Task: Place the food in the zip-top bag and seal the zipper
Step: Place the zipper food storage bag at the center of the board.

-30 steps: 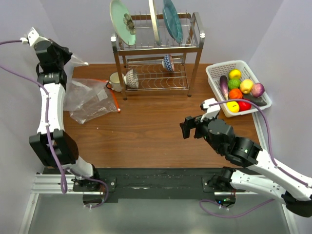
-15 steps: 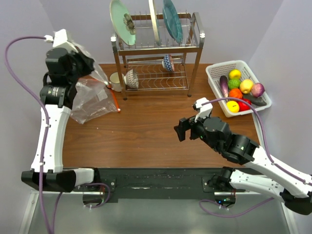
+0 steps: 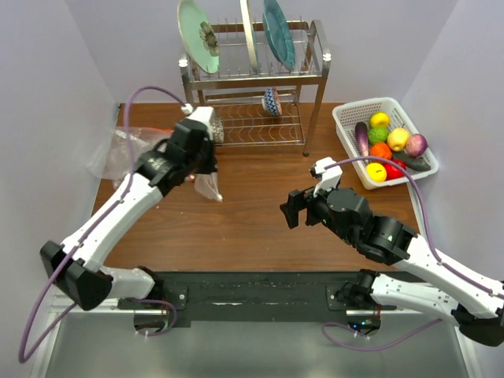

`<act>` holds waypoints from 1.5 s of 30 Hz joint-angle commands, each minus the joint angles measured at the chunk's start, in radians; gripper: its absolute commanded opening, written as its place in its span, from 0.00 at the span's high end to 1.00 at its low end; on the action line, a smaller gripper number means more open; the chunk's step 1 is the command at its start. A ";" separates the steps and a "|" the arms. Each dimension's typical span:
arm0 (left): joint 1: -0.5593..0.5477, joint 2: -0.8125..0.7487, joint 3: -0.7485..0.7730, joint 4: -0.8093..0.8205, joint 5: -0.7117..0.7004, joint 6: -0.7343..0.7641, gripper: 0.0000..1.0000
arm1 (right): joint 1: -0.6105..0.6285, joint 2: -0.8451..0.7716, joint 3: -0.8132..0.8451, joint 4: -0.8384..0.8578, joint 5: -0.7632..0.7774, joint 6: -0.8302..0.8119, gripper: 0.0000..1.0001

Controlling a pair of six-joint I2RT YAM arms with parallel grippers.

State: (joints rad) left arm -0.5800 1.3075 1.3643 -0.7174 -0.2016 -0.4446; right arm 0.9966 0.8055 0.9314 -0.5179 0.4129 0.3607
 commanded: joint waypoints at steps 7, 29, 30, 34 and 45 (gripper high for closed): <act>-0.196 0.180 -0.011 0.090 -0.148 -0.046 0.56 | 0.002 -0.049 -0.008 -0.053 0.171 0.135 0.03; -0.248 0.062 0.105 0.161 0.195 -0.019 0.25 | 0.000 -0.210 -0.419 0.290 0.119 0.440 0.13; -0.248 0.061 0.111 0.147 0.191 -0.016 0.26 | 0.000 -0.163 -0.437 0.314 0.086 0.451 0.13; -0.248 0.052 0.122 0.092 0.139 0.036 0.26 | -0.001 -0.046 -0.476 0.421 0.008 0.540 0.14; -0.251 -0.010 -0.221 0.168 -0.041 0.158 0.31 | -0.006 -0.198 -0.640 0.521 0.096 0.744 0.20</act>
State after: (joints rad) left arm -0.8261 1.3045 1.2453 -0.6056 -0.1478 -0.3283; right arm 0.9943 0.7334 0.3241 -0.0483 0.4068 1.0206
